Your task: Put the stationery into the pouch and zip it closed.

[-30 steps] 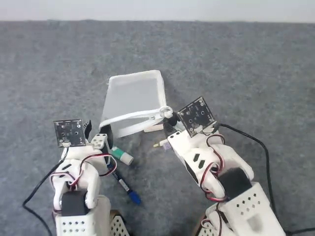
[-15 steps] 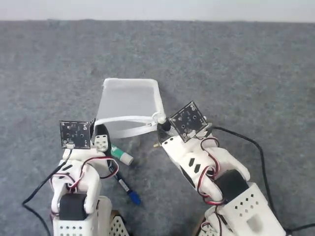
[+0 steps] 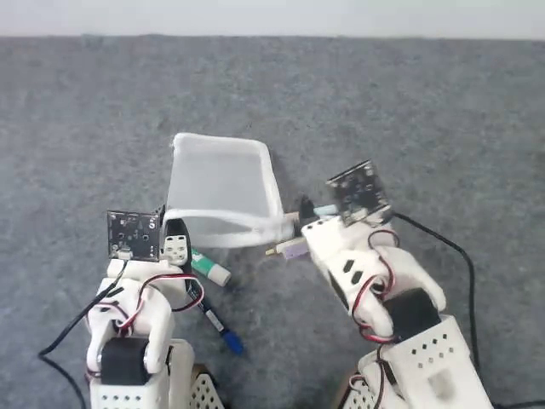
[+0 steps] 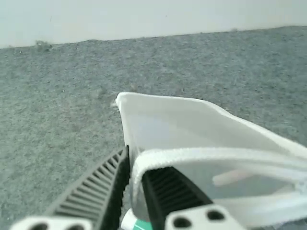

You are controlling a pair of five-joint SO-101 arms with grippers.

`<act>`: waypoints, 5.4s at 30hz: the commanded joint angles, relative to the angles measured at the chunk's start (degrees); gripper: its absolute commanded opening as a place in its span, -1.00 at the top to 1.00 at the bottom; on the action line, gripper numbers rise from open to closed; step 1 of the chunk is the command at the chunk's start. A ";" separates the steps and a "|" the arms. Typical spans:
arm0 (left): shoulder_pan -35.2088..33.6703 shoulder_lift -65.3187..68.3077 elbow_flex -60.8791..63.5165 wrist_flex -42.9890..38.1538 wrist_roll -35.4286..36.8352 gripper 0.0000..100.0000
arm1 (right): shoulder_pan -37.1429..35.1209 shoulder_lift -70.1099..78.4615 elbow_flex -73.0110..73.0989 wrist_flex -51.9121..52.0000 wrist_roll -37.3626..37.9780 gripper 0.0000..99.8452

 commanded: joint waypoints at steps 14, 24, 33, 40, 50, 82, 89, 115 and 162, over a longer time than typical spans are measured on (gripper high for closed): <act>-0.35 -0.70 -5.14 -0.26 -0.88 0.97 | 7.16 26.33 -14.24 0.04 -12.84 0.66; -0.35 -0.70 -6.02 -0.26 -0.88 0.97 | 7.43 36.53 -23.12 6.81 -22.51 0.65; -0.35 1.41 -7.69 -0.18 -0.88 0.97 | 9.98 52.26 -35.52 14.46 -25.05 0.66; -0.35 22.15 -16.40 -2.20 -0.88 0.97 | 10.15 56.92 -37.36 13.85 -25.14 0.66; -7.30 42.11 -26.95 -2.02 2.11 0.97 | 9.80 57.10 -37.36 13.67 -38.86 0.65; -10.37 46.86 -27.74 -2.02 4.04 0.97 | 13.32 97.01 -69.89 27.21 -42.90 0.80; -10.37 46.86 -27.74 -2.02 4.04 0.97 | 13.41 99.12 -70.77 27.30 -42.90 0.80; -11.25 46.51 -27.47 -2.37 4.40 0.97 | 11.21 97.98 -96.44 57.80 -22.33 0.99; -11.16 67.25 -59.30 20.13 21.19 0.98 | 10.07 71.43 -71.82 49.80 -19.87 0.99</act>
